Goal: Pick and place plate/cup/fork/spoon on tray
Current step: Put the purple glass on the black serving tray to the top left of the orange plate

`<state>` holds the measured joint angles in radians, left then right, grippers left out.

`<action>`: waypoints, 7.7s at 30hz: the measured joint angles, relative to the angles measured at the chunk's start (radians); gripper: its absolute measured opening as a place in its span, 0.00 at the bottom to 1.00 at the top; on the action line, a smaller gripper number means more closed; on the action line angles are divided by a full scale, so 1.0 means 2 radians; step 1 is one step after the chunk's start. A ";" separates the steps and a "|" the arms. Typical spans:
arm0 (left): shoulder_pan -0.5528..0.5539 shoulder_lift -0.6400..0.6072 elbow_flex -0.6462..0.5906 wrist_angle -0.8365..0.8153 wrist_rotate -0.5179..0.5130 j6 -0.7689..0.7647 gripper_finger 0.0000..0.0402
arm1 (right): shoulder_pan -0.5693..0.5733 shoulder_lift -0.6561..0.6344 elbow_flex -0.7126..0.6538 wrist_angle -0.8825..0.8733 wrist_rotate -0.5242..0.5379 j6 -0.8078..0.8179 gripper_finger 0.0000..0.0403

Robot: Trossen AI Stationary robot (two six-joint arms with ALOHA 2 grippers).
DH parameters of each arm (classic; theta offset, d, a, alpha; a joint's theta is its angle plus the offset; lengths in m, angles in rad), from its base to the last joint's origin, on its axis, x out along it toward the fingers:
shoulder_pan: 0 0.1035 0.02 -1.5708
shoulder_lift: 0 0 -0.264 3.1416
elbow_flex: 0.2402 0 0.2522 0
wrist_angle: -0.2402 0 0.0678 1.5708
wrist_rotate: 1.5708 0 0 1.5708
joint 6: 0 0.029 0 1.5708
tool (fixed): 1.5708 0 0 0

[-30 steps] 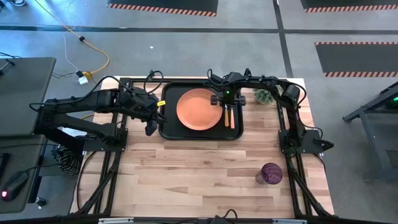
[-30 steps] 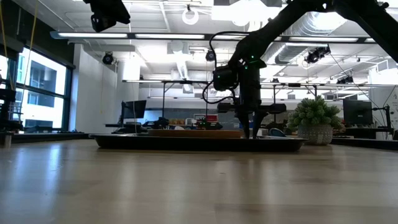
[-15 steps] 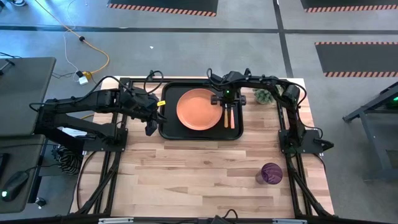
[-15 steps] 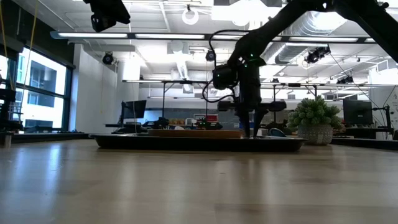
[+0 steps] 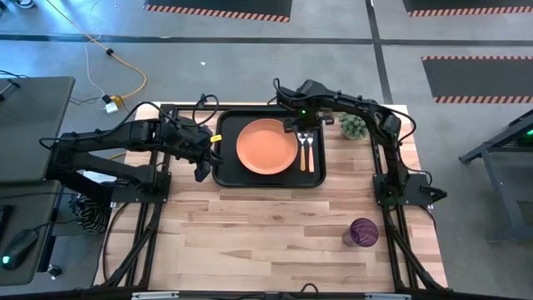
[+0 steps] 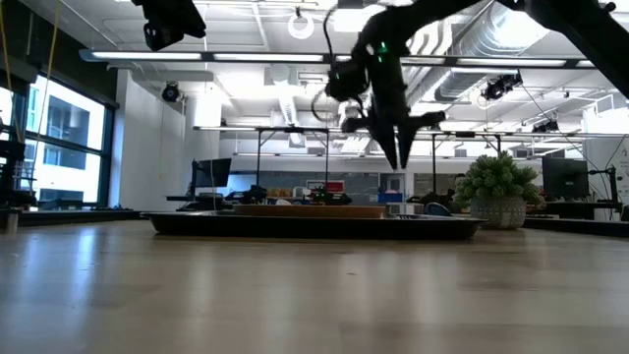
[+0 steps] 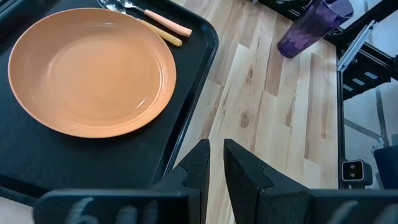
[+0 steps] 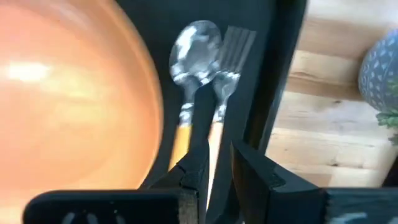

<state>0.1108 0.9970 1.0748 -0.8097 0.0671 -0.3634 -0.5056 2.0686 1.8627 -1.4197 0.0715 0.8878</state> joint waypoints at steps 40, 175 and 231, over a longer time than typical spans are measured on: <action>0.000 0.000 0.000 -0.029 0.000 -0.001 0.09 | 0.483 -0.323 -0.164 -0.036 0.248 0.314 0.15; 0.000 0.015 0.000 -0.029 -0.065 -0.223 0.30 | 0.307 -0.164 0.025 0.072 0.003 -0.088 0.00; 0.000 0.015 0.000 -0.031 -0.065 -0.223 0.30 | 0.310 0.049 0.131 -0.014 -0.036 -0.165 0.00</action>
<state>0.1104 1.0275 1.0752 -0.8711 -0.0633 -0.8085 0.1139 2.1661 2.1246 -1.4481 -0.0003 0.5573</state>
